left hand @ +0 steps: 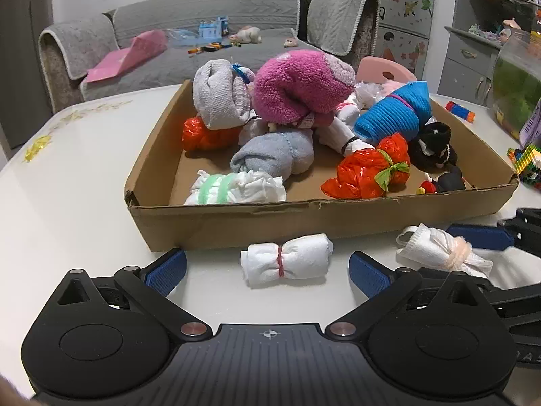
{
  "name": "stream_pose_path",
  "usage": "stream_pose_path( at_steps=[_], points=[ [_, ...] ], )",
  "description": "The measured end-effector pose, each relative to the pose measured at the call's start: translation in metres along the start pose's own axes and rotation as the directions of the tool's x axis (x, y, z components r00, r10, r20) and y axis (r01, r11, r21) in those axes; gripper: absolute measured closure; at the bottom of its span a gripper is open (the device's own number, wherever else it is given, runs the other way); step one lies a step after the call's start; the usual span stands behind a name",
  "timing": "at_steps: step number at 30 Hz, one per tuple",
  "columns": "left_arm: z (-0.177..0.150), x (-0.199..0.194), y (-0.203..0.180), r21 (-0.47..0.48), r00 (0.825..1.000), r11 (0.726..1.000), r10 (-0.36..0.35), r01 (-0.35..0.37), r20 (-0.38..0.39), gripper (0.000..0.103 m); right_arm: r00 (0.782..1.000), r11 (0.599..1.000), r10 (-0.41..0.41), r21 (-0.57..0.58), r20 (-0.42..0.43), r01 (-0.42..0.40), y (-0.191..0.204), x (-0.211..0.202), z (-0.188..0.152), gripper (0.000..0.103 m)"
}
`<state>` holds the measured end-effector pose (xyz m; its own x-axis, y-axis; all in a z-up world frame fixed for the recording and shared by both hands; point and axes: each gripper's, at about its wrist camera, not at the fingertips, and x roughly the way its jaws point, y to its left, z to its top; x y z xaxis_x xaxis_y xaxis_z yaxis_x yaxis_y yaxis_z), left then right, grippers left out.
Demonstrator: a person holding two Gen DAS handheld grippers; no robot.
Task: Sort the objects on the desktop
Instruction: 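Grasp the red-banded white sock with left gripper while right grasps peach-banded white sock, then carry both white socks into the box and open both grippers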
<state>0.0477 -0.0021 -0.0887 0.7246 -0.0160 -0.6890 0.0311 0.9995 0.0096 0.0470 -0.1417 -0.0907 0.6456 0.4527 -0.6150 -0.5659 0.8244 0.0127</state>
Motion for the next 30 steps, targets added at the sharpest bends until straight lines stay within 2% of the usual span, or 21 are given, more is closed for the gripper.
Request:
stream_pose_path(
  at_steps=[4,9,10,11,17,30],
  points=[
    [0.000,-0.002,-0.002,0.000,1.000,1.000,0.004,-0.004,0.018,0.010,1.000,1.000,0.007,-0.011,0.000,-0.007,-0.001,-0.007,-0.003,0.076],
    [-0.006,-0.010,-0.007,0.015,0.999,1.000,-0.015,0.014,0.047,0.033,1.000,1.000,0.002,-0.020,0.002,-0.002,-0.001,-0.013,-0.008,0.078],
    [-0.007,-0.012,-0.007,0.020,0.998,1.000,-0.024,0.023,0.052,0.042,1.000,1.000,0.003,-0.020,0.001,-0.003,-0.001,-0.014,-0.009,0.078],
    [-0.008,-0.014,-0.008,0.027,0.998,0.999,-0.035,0.033,0.054,0.047,1.000,1.000,0.002,-0.021,0.002,-0.002,0.000,-0.015,-0.010,0.078],
    [-0.012,-0.019,-0.006,0.035,0.997,0.998,-0.058,0.056,0.058,0.049,1.000,1.000,0.003,-0.014,0.004,-0.003,-0.005,-0.019,-0.014,0.078],
    [-0.012,-0.031,-0.005,0.020,0.993,0.993,-0.120,0.119,0.014,0.050,1.000,1.000,0.005,-0.004,0.016,-0.005,-0.015,-0.030,-0.018,0.078]
  ],
)
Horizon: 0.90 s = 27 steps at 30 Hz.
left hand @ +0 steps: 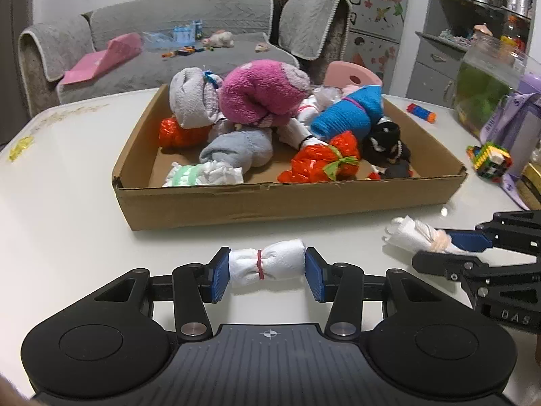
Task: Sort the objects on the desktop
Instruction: 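Carry both white socks into the box and open both grippers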
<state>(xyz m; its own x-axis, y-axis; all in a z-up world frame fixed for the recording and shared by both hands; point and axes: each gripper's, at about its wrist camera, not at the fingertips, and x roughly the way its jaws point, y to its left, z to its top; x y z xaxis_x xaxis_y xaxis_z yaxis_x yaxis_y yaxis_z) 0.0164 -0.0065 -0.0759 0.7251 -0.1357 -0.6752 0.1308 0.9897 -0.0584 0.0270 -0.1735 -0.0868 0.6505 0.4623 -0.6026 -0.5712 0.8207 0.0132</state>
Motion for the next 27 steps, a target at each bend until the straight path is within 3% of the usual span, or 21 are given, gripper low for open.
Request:
stream_pose_path(
  at_steps=[15,21,27],
  points=[
    [0.035,-0.044,0.019,-0.002,0.991,0.999,0.036,-0.036,0.128,0.050,0.991,0.995,0.032,0.090,0.127,-0.044,-0.036,-0.042,0.021,0.078],
    [0.062,-0.063,0.039,-0.040,0.976,0.997,0.079,-0.073,0.205,0.050,0.973,0.990,-0.004,0.140,0.229,-0.029,-0.059,-0.065,0.043,0.078],
    [0.099,-0.054,0.039,-0.076,0.974,0.997,0.050,-0.034,0.223,0.050,0.955,0.982,-0.052,0.189,0.292,-0.004,-0.083,-0.065,0.071,0.078]
  ],
)
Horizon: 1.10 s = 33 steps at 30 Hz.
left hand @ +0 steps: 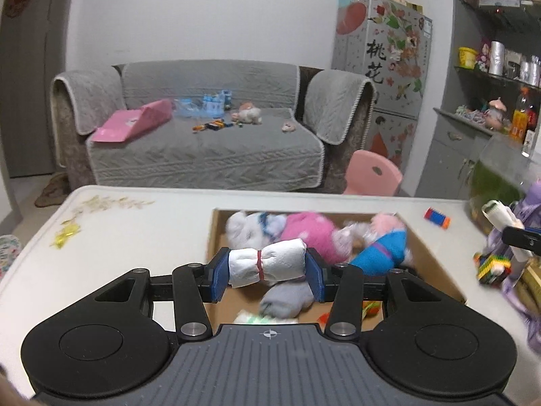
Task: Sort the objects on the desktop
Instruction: 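Carry both white socks into the box and open both grippers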
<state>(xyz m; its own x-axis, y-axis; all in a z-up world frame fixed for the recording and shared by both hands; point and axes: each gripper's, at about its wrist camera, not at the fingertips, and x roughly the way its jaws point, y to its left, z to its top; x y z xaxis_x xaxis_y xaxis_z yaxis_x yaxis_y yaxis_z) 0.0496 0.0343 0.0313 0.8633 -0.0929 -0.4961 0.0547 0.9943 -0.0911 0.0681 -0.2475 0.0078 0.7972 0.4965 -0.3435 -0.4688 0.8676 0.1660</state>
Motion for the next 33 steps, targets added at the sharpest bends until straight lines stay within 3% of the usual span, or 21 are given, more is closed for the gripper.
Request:
stream_pose_path(
  at_steps=[10,22,33],
  points=[
    [0.043,0.031,-0.042,0.083,0.998,0.995,-0.051,0.054,-0.034,0.050,1.000,0.999,0.011,-0.035,0.028,-0.010,-0.008,0.035,0.036,0.078],
    [-0.001,0.082,-0.067,0.167,0.979,0.980,-0.075,0.107,-0.188,0.049,0.994,0.998,0.051,-0.039,-0.093,-0.055,0.001,0.051,0.005,0.078],
    [-0.034,0.109,-0.078,0.249,0.963,0.963,-0.030,0.100,-0.269,0.049,0.968,0.993,0.082,-0.067,-0.239,-0.101,0.022,0.079,-0.022,0.078]
  ],
)
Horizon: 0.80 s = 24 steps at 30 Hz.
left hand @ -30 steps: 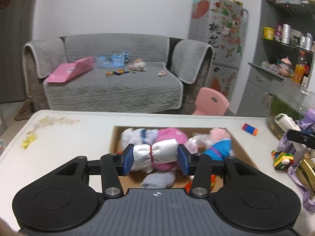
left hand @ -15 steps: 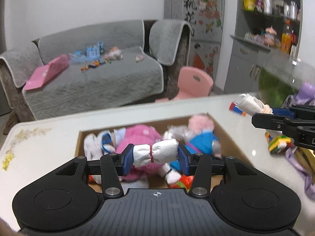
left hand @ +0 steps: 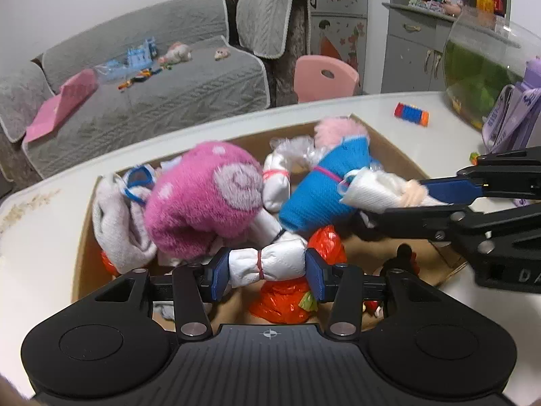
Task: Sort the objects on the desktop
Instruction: 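Carry both white socks into the box and open both grippers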
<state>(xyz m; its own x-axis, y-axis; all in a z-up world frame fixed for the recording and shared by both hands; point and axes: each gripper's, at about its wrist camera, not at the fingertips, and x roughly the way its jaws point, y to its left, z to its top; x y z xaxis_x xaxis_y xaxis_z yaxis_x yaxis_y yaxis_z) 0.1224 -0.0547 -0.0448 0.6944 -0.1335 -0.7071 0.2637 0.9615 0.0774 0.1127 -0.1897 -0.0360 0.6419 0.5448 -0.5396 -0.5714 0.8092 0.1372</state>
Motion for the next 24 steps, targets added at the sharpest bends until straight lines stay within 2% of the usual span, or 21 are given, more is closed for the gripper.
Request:
stream_pose_path(
  at_steps=[16,21,24],
  points=[
    [-0.006,0.003,0.000,-0.032,1.000,0.999,0.015,-0.014,0.012,0.046,0.996,0.999,-0.035,-0.016,-0.083,0.034,0.004,0.022,-0.008,0.078],
    [-0.009,0.004,0.005,-0.064,1.000,0.998,0.016,-0.014,0.023,0.037,0.995,0.999,-0.042,-0.016,-0.089,0.041,0.004,0.026,-0.009,0.078],
    [-0.011,0.004,0.005,-0.057,0.999,0.998,0.028,-0.026,0.028,0.023,0.994,0.999,-0.051,-0.024,-0.092,0.049,0.004,0.027,-0.010,0.078]
  ],
)
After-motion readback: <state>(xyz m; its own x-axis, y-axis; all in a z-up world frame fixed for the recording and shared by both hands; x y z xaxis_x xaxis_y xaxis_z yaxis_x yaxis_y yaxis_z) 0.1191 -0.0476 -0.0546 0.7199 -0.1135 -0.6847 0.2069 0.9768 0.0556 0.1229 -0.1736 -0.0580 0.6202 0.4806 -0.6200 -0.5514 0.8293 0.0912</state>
